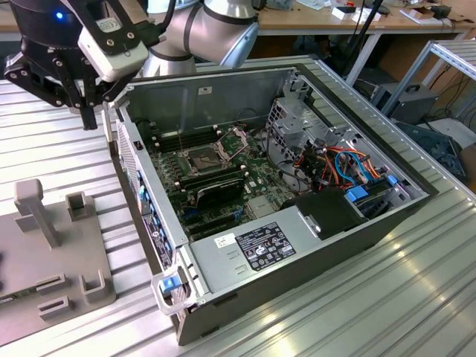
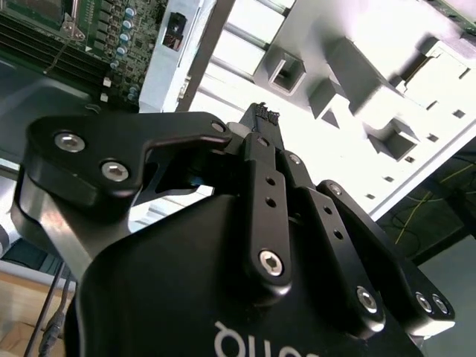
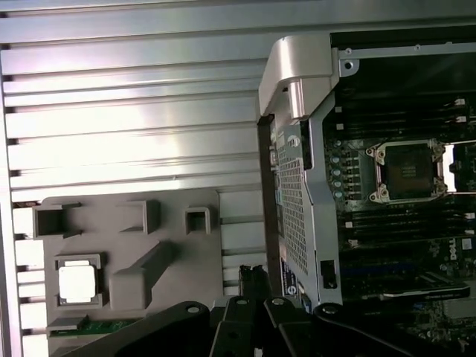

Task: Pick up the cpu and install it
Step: 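Reach for the cpu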

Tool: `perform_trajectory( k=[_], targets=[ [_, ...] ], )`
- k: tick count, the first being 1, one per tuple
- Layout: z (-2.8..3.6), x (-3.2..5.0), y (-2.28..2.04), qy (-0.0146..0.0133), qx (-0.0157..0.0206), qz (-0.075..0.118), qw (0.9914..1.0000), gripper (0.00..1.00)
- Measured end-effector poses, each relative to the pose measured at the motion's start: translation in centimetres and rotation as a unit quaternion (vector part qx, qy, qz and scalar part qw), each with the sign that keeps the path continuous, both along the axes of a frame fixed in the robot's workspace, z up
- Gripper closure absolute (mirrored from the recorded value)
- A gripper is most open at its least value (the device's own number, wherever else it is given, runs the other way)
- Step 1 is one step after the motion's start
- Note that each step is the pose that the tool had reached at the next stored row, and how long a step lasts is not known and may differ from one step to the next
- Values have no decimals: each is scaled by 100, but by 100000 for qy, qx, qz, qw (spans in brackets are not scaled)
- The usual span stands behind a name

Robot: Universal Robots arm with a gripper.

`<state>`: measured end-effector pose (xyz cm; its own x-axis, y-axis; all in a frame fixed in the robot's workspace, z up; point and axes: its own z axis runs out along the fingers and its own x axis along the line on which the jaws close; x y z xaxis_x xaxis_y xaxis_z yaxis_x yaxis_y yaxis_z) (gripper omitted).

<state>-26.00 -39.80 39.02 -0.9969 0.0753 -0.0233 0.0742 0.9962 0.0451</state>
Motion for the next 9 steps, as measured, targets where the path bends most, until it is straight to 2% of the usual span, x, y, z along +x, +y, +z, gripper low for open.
perform_trajectory(
  k=[9],
  targets=[
    [-8,-158,7,0,-2,0,100000,89]
  ],
)
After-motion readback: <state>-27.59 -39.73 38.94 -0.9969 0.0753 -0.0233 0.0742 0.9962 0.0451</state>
